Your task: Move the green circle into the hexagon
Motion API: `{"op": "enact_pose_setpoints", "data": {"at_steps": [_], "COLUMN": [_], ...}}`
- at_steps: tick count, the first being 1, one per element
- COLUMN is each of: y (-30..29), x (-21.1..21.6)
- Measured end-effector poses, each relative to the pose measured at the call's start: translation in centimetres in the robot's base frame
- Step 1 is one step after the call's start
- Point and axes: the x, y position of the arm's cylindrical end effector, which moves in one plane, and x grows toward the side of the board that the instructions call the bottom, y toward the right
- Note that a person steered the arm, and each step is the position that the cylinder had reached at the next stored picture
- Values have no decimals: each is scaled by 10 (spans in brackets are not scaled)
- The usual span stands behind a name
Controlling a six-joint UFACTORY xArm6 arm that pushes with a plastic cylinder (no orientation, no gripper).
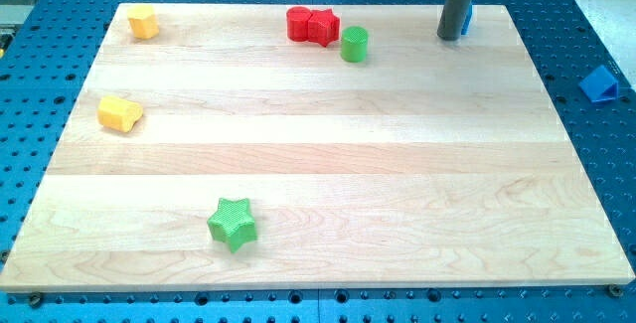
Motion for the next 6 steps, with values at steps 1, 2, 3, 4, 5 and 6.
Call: {"op": "enact_pose_setpoints", "data": {"at_steps": [1,2,3,4,5,6], "y": [-33,-43,-45,-47,-93,-149], "x": [52,60,49,3,-2,25]}}
